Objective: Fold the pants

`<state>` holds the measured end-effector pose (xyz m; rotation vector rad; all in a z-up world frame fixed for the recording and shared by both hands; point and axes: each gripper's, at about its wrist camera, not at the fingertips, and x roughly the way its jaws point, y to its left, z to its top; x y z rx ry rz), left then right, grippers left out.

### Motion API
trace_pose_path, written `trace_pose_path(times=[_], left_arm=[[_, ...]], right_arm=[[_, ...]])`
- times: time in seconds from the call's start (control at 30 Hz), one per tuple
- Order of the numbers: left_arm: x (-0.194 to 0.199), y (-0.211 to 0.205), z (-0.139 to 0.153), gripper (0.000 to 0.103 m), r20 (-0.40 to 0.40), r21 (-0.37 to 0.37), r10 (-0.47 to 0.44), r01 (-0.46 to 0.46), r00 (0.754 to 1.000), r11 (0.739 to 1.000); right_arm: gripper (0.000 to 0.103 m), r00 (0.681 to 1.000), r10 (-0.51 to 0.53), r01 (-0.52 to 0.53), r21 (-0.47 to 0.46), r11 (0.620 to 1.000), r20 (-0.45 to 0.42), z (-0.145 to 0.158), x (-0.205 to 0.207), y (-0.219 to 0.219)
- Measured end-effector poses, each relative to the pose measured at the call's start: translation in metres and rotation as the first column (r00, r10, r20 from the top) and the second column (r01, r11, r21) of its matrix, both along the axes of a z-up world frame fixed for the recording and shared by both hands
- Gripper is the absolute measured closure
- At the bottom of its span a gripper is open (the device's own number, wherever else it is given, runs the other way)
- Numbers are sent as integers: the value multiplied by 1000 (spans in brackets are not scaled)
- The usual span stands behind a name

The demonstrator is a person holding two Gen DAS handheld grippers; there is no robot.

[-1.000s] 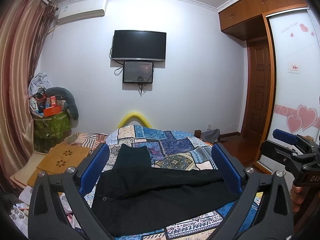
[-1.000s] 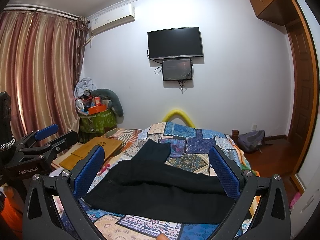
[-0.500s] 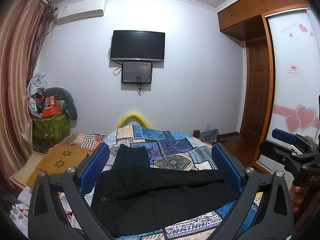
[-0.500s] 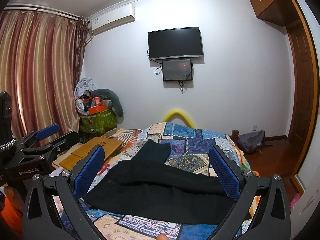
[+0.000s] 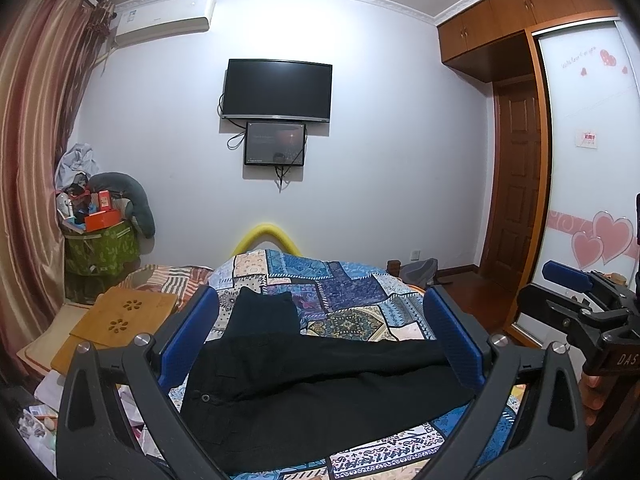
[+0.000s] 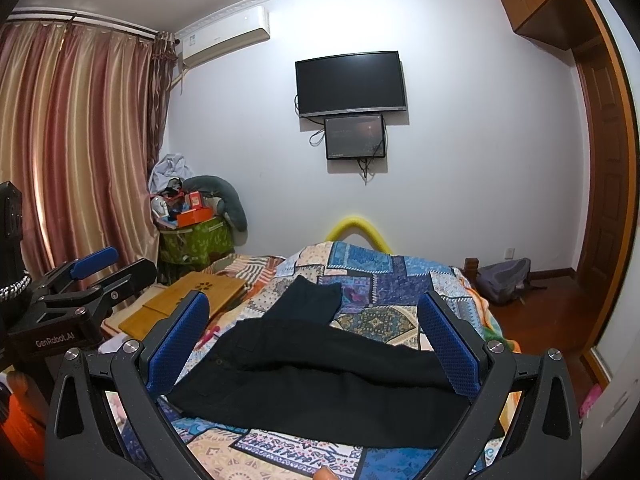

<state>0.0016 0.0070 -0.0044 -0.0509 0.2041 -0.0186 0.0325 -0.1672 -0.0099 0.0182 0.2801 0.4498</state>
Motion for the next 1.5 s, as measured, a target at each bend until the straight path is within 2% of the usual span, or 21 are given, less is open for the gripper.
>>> trace_pose_path(times=[0.27, 0.53, 0.73, 0.87, 1.0, 1.13, 1.23, 1.33, 1.4, 1.43, 1.47, 1.5], left_arm=[[8, 6, -4, 0, -19, -9, 1, -2, 1000, 1000], [45, 14, -15, 0, -69, -3, 11, -11, 998, 1000], [96, 32, -32, 0, -137, 1, 31, -32, 990, 1000], [138, 50, -45, 0, -181, 33, 66, -61, 981, 998], [184, 81, -64, 0, -223, 54, 117, -108, 968, 993], [227, 114, -95, 0, -300, 80, 159, -141, 941, 987], [259, 141, -127, 0, -363, 102, 187, -160, 913, 982], [289, 169, -165, 0, -446, 106, 208, -179, 870, 978], [307, 192, -193, 0, -514, 91, 215, -196, 830, 976], [316, 202, -205, 5, -544, 75, 210, -202, 813, 977], [325, 216, -221, 16, -579, 49, 202, -214, 790, 976], [329, 222, -231, 22, -604, 35, 195, -218, 773, 975]], right_arm=[[0, 1000, -3, 2, -7, 1000, -7, -3, 7, 2], [0, 999, -15, 14, -22, 1000, -48, -15, 36, 4], [0, 993, -64, 59, -55, 997, -103, -36, 78, 2], [0, 983, -87, 71, -101, 992, -160, -55, 120, 1], [1, 983, -67, 43, -140, 989, -169, -76, 150, 1], [1, 979, -46, 12, -171, 985, -200, -95, 177, 1], [1, 966, -33, -20, -203, 979, -257, -113, 203, 4], [1, 938, 2, -87, -231, 969, -346, -133, 232, 5], [1, 911, 33, -139, -230, 963, -412, -148, 247, 8], [1, 902, 41, -154, -231, 961, -431, -154, 253, 9], [1, 891, 42, -166, -239, 957, -452, -162, 259, 11], [1, 883, 48, -180, -243, 953, -466, -169, 267, 12]])
